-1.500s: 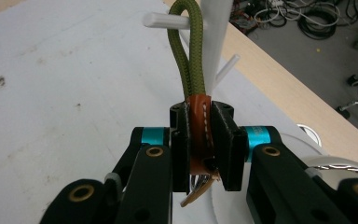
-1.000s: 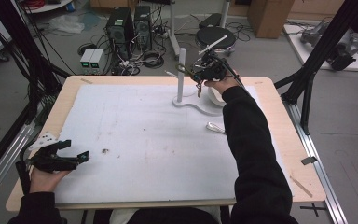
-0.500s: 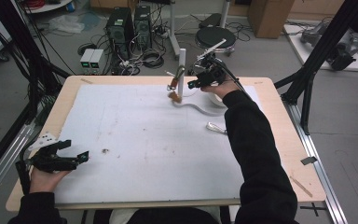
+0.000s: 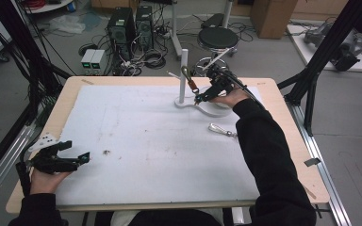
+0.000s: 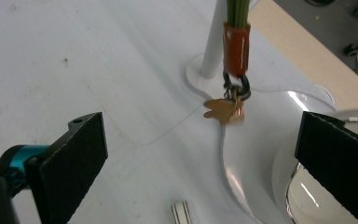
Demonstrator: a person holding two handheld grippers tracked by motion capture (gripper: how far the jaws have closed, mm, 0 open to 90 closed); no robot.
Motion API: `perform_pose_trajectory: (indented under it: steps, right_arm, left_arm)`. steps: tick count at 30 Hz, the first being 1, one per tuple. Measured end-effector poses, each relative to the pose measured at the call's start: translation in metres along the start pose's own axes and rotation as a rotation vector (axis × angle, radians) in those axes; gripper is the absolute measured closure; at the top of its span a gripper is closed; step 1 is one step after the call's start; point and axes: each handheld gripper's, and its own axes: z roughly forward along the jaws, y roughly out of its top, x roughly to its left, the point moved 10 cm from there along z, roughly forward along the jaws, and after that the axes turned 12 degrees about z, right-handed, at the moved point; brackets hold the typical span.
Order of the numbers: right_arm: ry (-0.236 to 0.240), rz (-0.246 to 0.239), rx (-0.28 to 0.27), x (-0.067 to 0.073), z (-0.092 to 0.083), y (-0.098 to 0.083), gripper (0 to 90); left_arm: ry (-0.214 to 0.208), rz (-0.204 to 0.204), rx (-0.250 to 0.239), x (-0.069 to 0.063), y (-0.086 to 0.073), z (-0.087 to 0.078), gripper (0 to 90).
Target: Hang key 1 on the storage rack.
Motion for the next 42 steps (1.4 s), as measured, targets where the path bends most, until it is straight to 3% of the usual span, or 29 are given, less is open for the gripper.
perform_pose_trajectory:
  steps: [5,19,21,23,26,32,42]
  right_arm:
    - [-0.032,0.009,0.024,-0.003,-0.012,-0.011,0.5]
    - [-0.095,0.031,0.017,-0.016,-0.039,-0.035,0.6]
    - [-0.095,0.036,0.002,-0.017,-0.042,-0.038,0.6]
    - [-0.052,0.072,-0.096,-0.016,-0.046,-0.04,0.7]
    - [-0.047,0.122,-0.126,-0.025,-0.042,-0.062,0.6]
    - [-0.046,0.157,-0.153,-0.035,-0.035,-0.101,0.6]
    - [-0.052,0.198,-0.172,-0.044,-0.031,-0.132,0.6]
  left_arm:
    - [0.0,-0.001,0.0,0.0,0.0,0.0,5.0]
    - [-0.003,-0.004,-0.009,0.002,0.002,0.002,5.0]
    - [-0.003,-0.004,-0.009,0.002,0.002,0.002,5.0]
    - [-0.005,-0.002,-0.005,0.002,0.002,0.003,5.0]
    - [-0.005,-0.002,-0.007,0.002,0.002,0.003,5.0]
    - [-0.001,-0.005,-0.005,0.002,0.002,0.003,5.0]
    - [0.001,-0.011,-0.007,0.002,0.002,0.002,5.0]
